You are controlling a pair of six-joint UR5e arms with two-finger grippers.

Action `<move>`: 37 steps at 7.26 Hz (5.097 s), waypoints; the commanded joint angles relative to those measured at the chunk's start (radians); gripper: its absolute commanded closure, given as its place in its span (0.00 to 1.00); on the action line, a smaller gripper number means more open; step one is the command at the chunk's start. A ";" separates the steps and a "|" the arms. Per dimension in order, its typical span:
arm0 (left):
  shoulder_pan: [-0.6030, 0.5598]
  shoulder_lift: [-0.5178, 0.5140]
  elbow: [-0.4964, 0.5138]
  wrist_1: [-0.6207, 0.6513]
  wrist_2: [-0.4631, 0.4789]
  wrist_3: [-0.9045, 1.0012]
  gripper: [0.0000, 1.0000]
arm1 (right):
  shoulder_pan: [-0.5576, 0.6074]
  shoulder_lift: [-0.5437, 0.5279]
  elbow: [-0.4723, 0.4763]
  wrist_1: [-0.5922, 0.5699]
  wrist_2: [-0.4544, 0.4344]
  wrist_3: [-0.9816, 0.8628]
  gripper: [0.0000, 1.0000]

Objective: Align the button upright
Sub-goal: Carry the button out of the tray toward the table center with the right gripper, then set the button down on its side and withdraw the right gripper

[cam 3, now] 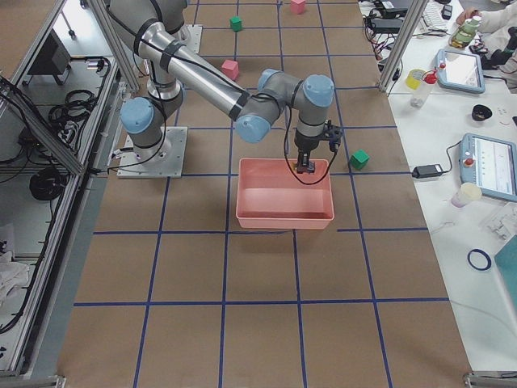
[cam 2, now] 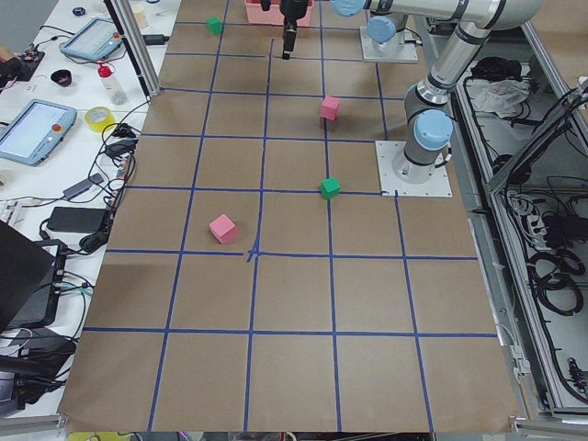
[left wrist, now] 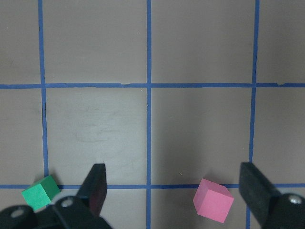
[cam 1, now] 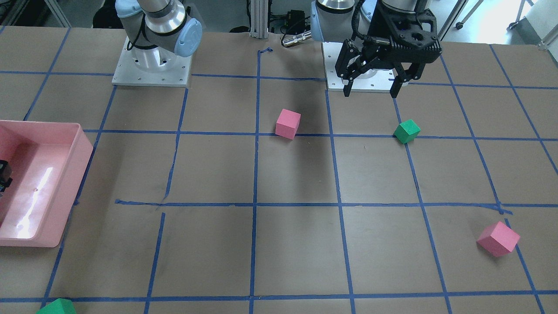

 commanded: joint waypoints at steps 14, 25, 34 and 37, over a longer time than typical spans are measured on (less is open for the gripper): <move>0.000 0.000 0.000 0.000 0.001 0.000 0.00 | 0.785 0.323 -0.204 -0.211 0.154 0.772 1.00; 0.000 0.000 0.000 0.000 0.001 0.001 0.00 | 0.840 0.363 -0.156 -0.268 0.165 0.790 0.00; 0.000 0.000 0.000 0.000 0.001 0.000 0.00 | 0.555 -0.134 -0.129 0.258 0.007 0.336 0.00; -0.003 -0.011 -0.014 0.002 0.000 -0.006 0.00 | 0.550 -0.145 -0.153 0.258 0.016 0.322 0.00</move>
